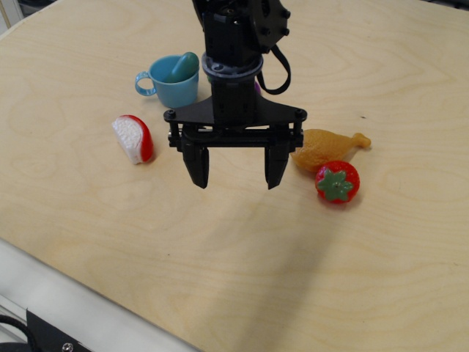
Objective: Take cucumber out of cup
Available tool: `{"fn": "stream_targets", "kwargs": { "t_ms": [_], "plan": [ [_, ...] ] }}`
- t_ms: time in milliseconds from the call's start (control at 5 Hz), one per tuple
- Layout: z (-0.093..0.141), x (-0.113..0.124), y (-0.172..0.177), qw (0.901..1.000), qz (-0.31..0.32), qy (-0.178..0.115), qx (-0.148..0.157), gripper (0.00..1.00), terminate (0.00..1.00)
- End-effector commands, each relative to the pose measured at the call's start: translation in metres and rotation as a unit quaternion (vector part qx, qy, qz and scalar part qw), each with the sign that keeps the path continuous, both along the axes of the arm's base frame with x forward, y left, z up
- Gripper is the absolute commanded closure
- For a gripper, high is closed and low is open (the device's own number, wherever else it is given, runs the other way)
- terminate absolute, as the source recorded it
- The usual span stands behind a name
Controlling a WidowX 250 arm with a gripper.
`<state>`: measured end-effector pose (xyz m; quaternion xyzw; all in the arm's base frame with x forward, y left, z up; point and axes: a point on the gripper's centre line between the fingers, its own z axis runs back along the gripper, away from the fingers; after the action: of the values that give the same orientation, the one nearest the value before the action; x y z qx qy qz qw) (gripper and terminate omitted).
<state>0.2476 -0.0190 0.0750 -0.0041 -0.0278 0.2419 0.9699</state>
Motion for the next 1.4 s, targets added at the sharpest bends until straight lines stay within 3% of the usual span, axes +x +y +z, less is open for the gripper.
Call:
{"fn": "stream_targets", "kwargs": {
  "t_ms": [0, 200, 400, 600, 800, 1000, 1200],
  "plan": [
    [0.0, 0.0, 0.0, 1.0, 0.0, 0.0, 0.0, 0.0, 0.0],
    [0.01, 0.014, 0.025, 0.9918, 0.125, -0.026, 0.01, 0.0, 0.0],
    [0.02, 0.031, 0.055, 0.968, 0.248, -0.039, -0.003, 0.0, 0.0],
    [0.028, 0.049, 0.086, 0.9292, 0.366, -0.05, 0.012, 0.0, 0.0],
    [0.027, 0.064, 0.112, 0.8742, 0.479, -0.079, 0.004, 0.0, 0.0],
    [0.028, 0.08, 0.132, 0.8045, 0.583, -0.113, 0.018, 0.0, 0.0],
    [0.03, 0.09, 0.146, 0.7234, 0.681, -0.116, 0.004, 0.0, 0.0]
  ]
}}
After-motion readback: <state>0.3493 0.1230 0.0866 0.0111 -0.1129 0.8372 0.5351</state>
